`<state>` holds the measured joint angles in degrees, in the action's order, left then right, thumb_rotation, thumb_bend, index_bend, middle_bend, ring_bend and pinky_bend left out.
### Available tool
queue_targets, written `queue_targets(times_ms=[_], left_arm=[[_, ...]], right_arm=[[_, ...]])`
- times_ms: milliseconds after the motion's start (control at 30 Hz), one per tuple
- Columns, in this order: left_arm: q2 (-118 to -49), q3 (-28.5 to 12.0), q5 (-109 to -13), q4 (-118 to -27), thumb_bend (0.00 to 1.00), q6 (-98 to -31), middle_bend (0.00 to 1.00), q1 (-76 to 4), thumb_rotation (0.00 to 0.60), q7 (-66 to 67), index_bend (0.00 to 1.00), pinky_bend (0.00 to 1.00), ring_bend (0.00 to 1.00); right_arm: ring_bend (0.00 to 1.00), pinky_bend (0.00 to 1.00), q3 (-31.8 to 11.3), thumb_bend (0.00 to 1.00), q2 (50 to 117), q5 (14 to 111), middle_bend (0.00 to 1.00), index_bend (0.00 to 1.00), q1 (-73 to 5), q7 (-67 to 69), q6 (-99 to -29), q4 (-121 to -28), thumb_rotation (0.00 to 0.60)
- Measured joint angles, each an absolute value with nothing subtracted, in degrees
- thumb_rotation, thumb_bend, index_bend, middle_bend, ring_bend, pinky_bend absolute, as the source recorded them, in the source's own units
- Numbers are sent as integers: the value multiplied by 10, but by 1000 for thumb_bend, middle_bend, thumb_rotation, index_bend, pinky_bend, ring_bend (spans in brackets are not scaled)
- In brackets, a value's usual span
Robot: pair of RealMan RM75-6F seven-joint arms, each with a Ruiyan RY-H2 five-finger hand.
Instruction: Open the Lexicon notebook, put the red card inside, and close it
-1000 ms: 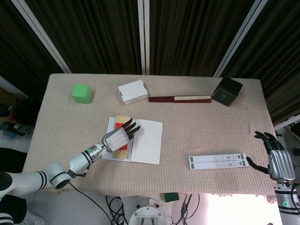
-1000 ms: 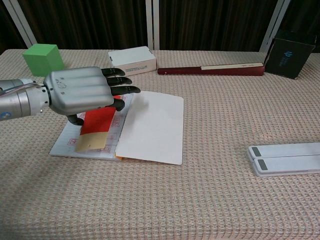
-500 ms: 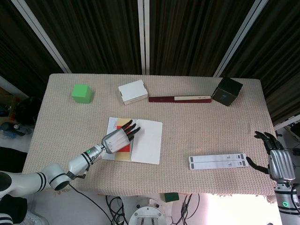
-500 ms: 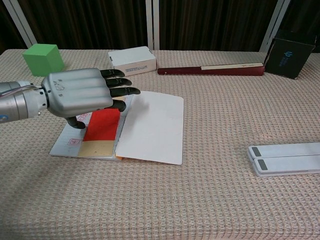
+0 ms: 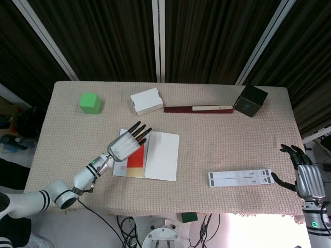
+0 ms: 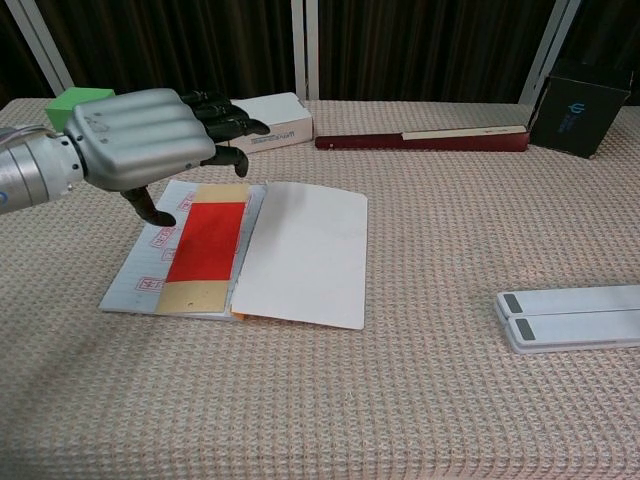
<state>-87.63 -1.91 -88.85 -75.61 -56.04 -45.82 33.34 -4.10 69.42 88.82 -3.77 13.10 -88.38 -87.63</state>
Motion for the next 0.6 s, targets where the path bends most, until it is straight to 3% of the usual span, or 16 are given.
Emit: queue_targets(times_ms=[600], left_arm=[[-934, -32, -862, -656, 95, -526, 0, -476, 600, 305, 259, 63, 0]], right_arm=[[132, 252, -41, 160, 692, 883, 238, 175, -33, 131, -886, -878, 600]])
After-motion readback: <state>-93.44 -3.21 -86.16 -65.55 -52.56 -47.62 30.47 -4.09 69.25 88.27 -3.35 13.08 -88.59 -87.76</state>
